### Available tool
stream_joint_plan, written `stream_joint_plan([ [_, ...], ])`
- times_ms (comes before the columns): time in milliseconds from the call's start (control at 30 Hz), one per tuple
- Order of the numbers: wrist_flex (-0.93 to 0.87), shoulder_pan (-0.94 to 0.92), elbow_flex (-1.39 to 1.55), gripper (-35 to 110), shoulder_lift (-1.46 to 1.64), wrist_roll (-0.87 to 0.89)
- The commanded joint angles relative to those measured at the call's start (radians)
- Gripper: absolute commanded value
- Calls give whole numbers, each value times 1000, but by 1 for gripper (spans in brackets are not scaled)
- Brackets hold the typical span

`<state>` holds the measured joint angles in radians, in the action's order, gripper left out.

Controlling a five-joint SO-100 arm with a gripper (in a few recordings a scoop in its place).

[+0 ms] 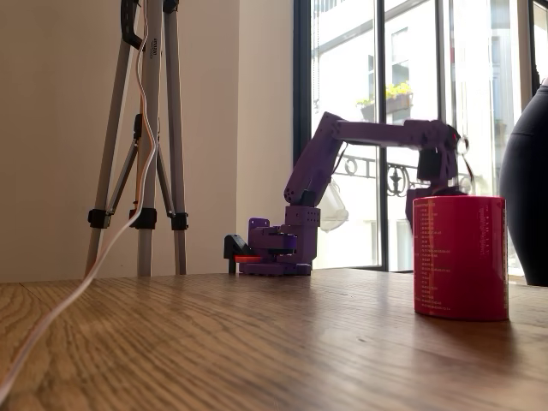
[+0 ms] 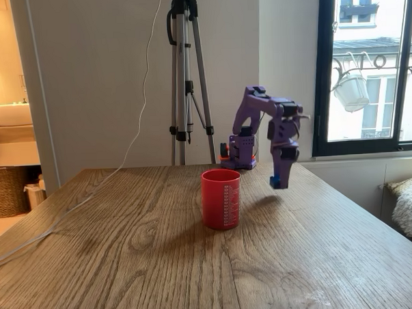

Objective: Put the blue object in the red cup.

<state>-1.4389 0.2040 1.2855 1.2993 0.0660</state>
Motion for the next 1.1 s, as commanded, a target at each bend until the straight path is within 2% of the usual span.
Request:
stream_joint_plan([
  [0, 190, -106, -40, 1, 426, -184],
  [133, 382, -233, -43, 0, 434, -296],
  [433, 620, -430, -69, 0, 218, -480],
  [800, 755, -380, -95, 0, 29, -615],
  [1067, 761, -399, -130, 0, -11, -640],
])
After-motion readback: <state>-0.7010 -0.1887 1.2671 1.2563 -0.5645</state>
